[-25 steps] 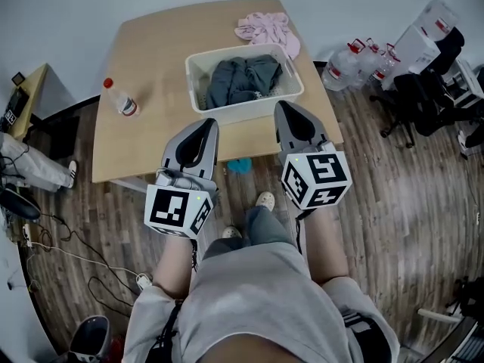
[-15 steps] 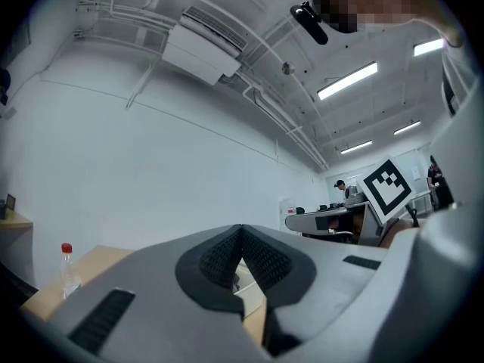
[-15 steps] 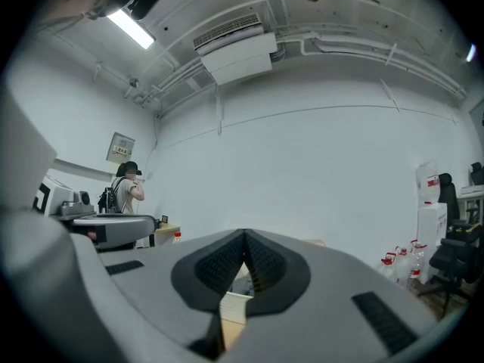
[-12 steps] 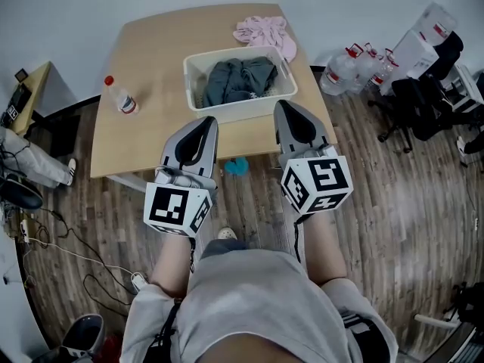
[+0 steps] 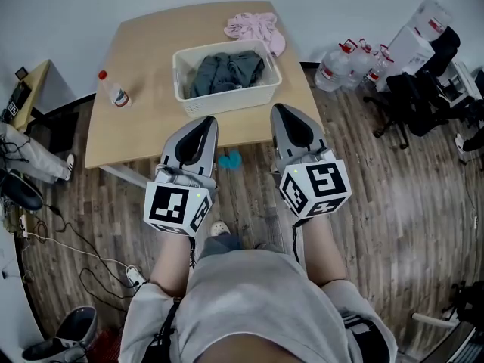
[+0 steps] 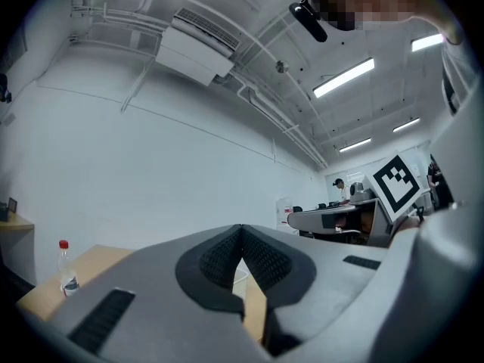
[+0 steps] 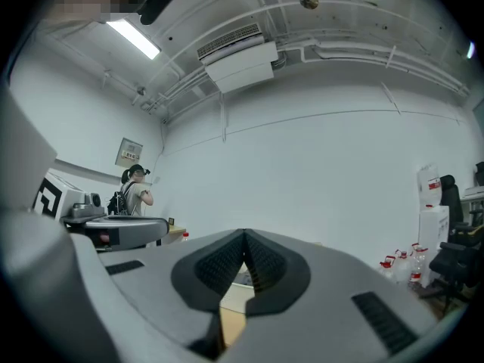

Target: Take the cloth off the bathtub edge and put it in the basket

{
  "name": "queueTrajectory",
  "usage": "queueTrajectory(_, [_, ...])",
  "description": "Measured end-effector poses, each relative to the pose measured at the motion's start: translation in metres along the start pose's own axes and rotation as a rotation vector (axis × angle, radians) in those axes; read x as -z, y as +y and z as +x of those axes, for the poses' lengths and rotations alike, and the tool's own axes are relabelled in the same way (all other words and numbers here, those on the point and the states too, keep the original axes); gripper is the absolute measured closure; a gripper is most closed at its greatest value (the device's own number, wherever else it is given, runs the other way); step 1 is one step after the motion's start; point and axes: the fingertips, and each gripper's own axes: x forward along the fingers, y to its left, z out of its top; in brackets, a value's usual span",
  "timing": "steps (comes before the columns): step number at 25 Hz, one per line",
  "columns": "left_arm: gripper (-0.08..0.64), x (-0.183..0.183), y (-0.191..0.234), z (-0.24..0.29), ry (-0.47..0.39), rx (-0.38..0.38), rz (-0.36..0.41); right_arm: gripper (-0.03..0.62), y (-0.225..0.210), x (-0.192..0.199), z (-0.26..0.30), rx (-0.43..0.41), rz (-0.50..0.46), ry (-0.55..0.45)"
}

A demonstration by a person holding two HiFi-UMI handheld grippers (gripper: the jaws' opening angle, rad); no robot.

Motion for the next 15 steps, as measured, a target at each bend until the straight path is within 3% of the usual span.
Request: queueTrajectory(15, [0.546,0.002,-0.070,-0.039,0.020,-0.036,0.006,0.583,0.002,0.014,-0.081,-0.061,0.015,0.007])
